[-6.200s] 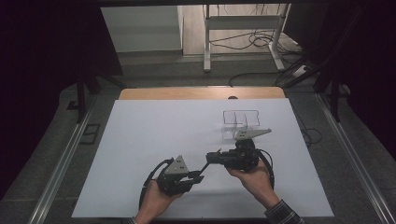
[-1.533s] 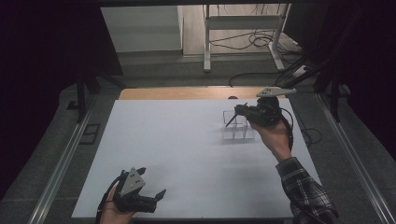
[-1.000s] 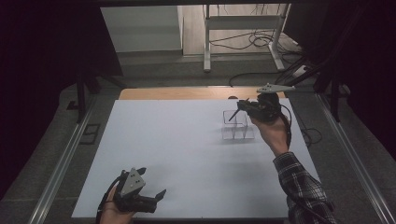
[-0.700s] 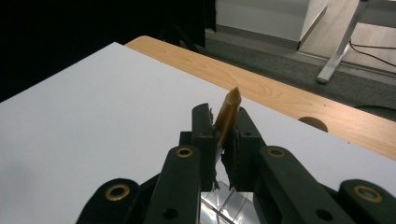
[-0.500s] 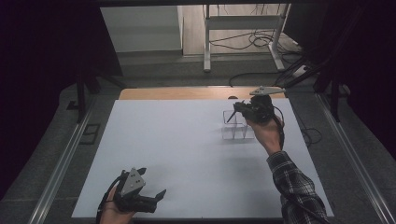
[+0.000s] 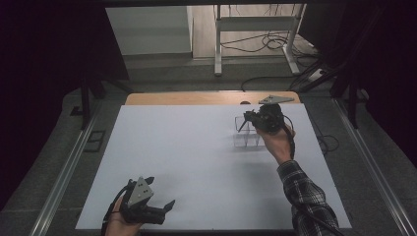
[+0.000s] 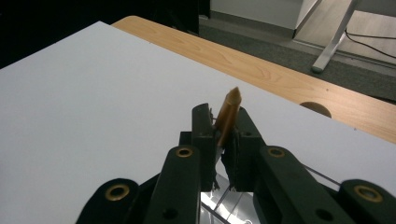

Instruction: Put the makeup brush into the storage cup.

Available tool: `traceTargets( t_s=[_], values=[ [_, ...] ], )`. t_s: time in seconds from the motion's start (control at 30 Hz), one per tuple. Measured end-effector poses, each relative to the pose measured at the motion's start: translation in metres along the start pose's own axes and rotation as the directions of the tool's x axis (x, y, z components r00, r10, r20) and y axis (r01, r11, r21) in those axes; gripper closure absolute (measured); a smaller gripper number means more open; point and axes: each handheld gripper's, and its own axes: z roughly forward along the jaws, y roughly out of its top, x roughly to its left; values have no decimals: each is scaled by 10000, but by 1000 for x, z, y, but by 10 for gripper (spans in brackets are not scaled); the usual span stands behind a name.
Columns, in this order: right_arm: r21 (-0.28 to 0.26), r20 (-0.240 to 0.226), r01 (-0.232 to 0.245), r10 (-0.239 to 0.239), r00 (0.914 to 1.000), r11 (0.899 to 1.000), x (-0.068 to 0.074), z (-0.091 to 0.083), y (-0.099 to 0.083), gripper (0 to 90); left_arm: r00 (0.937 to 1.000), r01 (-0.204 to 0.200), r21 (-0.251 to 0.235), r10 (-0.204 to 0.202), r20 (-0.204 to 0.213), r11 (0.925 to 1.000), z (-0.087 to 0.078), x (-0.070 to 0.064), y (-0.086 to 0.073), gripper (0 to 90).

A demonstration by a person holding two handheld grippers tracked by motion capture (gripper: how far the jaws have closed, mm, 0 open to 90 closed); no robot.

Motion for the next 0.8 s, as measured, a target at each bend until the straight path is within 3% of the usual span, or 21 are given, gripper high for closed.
traceTargets(
  t_s=[0.7,0.8],
  values=[
    [486,-16,-6,7,10000,9988,2,19,-17,820,10000,19,119,-19,25,9999,1,0,0,34],
    [454,15,6,-7,10000,9990,2,19,-17,757,10000,10,124,-10,19,9999,1,0,0,33]
  ],
)
